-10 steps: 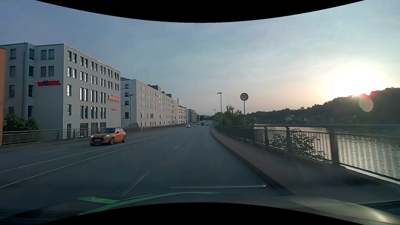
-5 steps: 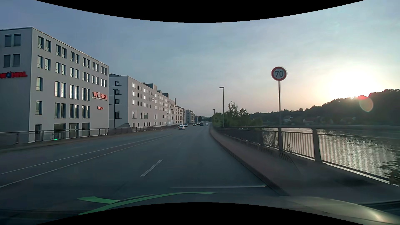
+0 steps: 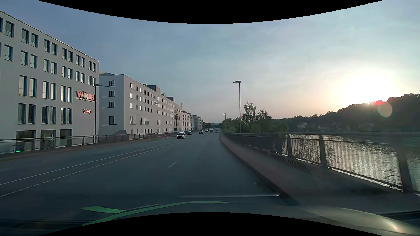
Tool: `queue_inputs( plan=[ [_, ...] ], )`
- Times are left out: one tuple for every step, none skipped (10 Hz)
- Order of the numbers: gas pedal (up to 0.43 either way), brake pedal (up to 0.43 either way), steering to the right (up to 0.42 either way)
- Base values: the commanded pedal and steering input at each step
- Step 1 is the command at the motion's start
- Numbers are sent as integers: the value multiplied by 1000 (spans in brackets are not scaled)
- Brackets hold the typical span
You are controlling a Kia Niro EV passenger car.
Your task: Follow the waypoints while adhering to traffic rules and regulations
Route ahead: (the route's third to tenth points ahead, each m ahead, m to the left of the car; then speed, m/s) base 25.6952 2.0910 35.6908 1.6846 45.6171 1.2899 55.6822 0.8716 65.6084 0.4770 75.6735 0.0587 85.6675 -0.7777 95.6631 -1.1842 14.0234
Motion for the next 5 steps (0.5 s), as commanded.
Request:
queue_inputs(
  plan=[
    [358, 0, 3],
    [358, 0, 3],
    [358, 0, 3],
    [358, 0, 3],
    [358, 0, 3]
  ],
)
